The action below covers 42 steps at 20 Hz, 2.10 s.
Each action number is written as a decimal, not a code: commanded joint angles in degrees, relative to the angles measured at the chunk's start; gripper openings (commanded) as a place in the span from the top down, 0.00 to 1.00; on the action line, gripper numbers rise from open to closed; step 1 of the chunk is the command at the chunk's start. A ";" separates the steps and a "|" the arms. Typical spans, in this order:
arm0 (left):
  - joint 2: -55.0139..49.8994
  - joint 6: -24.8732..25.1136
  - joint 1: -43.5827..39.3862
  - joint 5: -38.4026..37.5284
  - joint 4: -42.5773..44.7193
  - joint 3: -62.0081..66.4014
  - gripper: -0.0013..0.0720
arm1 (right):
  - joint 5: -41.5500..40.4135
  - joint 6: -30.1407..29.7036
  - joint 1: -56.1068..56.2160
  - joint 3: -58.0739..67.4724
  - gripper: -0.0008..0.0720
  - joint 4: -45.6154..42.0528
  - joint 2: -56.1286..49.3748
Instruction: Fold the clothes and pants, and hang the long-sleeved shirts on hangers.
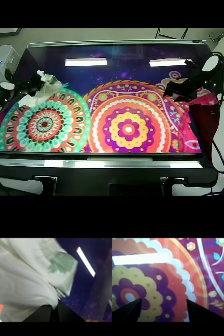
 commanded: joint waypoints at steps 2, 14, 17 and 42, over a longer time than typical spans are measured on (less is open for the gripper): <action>22.49 13.88 -10.93 -4.79 -0.55 0.20 0.95 | 0.00 -2.67 0.02 4.83 0.12 0.42 3.02; 34.34 5.09 -52.78 18.40 6.58 -13.25 0.95 | -10.16 -2.97 0.04 11.58 0.12 -1.14 20.26; 26.32 0.33 -51.21 18.08 6.56 -19.47 0.95 | -2.82 -2.78 0.02 11.13 0.12 -1.16 18.32; 15.69 0.61 -42.03 -7.10 6.82 -22.34 0.95 | -8.46 0.68 0.04 -7.52 0.94 19.93 -18.47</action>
